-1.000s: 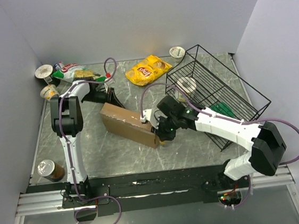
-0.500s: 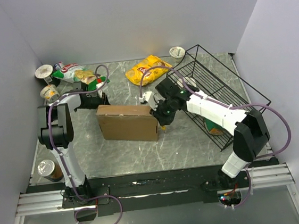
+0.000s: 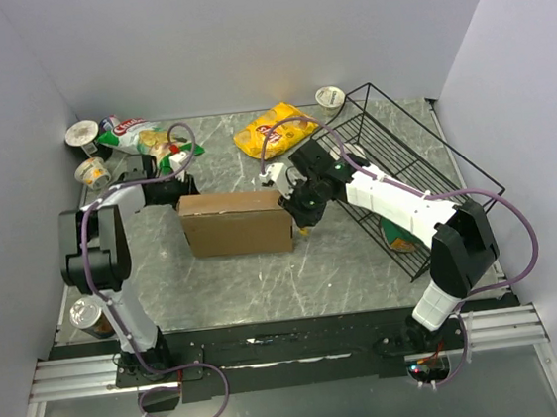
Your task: Unpack the express box
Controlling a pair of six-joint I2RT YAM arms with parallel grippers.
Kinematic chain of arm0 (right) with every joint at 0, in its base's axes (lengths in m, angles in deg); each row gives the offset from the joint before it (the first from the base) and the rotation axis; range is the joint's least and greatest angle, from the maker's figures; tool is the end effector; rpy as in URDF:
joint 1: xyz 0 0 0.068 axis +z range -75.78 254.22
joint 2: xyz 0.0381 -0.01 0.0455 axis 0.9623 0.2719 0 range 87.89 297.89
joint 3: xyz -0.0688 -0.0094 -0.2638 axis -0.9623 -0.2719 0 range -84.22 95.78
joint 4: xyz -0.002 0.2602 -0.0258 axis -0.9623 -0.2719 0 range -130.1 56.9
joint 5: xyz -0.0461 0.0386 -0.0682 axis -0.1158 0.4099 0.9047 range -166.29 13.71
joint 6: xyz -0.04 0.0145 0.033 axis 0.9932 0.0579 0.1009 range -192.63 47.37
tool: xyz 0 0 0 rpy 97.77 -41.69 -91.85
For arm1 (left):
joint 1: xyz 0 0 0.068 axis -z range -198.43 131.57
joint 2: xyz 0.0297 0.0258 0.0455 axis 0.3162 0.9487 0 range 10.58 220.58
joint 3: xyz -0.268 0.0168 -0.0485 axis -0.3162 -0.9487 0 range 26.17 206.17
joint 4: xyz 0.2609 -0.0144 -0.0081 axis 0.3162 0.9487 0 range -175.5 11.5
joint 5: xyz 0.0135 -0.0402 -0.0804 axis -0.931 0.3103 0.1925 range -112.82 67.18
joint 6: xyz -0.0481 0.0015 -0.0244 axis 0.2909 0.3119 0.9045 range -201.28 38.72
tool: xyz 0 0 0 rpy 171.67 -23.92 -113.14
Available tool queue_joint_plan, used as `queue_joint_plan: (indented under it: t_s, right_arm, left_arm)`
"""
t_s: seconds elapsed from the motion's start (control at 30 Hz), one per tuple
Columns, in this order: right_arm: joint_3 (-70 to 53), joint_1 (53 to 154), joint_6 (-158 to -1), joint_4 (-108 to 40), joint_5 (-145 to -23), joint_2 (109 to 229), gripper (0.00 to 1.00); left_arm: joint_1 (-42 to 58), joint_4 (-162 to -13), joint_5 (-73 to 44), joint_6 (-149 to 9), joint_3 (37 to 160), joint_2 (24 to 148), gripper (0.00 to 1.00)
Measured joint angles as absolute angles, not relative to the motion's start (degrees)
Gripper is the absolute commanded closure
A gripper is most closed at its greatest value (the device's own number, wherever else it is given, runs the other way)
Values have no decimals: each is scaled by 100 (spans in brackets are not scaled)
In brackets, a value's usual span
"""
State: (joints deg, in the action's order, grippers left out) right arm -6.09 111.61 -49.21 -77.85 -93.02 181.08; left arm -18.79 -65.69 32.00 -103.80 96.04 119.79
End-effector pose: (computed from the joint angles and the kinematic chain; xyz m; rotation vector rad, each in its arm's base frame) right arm 0.2648 0.2154 0.2780 -1.4133 2.2039 0.4675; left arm 0.3829 -0.0267 0.1728 0.7484 2.1461 -1.0206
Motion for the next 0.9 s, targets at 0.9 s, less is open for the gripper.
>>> queue_joint_plan:
  t_s: [0.9]
  right_arm:
    - [-161,11246,-4759,-7223,-8937,18558,100]
  left_arm:
    - [-1984,-7435,1526,-8688,9123,11511,52]
